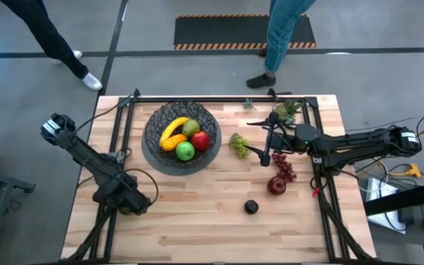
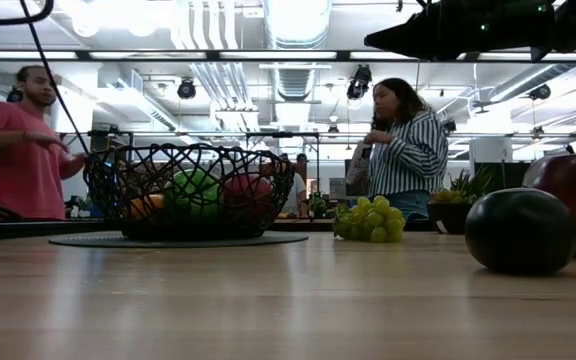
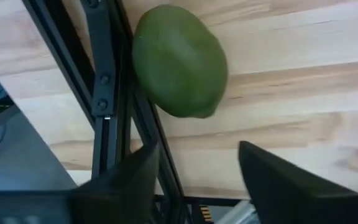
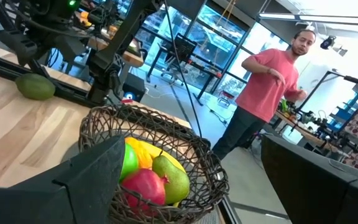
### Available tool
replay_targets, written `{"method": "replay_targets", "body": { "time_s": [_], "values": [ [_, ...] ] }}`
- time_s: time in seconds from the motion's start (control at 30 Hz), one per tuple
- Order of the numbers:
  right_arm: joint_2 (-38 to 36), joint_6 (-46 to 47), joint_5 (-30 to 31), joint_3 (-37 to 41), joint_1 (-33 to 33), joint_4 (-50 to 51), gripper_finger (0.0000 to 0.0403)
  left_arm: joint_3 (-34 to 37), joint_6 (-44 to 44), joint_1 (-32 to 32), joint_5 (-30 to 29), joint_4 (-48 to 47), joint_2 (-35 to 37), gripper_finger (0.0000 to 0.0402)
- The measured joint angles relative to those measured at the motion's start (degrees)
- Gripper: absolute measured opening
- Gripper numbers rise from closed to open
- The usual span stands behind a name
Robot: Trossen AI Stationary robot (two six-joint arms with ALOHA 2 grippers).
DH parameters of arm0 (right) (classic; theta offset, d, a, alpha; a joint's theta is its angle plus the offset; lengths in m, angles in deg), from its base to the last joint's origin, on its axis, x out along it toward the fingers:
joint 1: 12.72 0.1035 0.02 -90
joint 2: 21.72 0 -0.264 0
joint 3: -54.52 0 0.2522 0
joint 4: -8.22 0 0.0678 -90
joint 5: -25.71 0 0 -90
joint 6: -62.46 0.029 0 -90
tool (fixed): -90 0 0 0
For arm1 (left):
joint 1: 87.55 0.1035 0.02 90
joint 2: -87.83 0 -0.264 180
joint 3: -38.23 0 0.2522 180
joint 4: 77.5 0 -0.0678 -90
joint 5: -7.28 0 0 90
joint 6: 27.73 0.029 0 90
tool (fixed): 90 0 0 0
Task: Build produce basket
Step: Put the green lime into the basket
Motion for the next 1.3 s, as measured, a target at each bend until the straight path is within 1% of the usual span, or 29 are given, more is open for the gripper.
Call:
{"method": "replay_targets", "body": {
  "time_s": [0.13, 0.2, 0.27, 0.83, 1.3],
  "values": [
    [0.0, -0.1, 0.0, 0.0, 0.0, 0.0, 0.0359, 1.2, 0.4, 0.0, 0.2, 0.0, -1.8, 0.0265],
    [0.0, -0.1, 0.0, 0.0, 0.0, 0.0, 0.0359, 1.6, 0.5, 0.0, 0.2, 0.0, -2.8, 0.0283],
    [0.0, -0.1, 0.0, 0.0, 0.0, 0.0, 0.0359, 1.7, 0.5, 0.0, 0.2, 0.0, -3.7, 0.0293],
    [0.0, -0.2, 0.0, 0.0, 0.0, 0.0, 0.0359, 2.2, 0.0, 0.3, 0.0, 1.6, -10.1, 0.0297],
    [0.0, -0.2, 0.0, 0.0, 0.0, 0.0, 0.0359, 2.4, 0.0, 0.3, 0.0, 3.0, -13.0, 0.0297]
  ]
}}
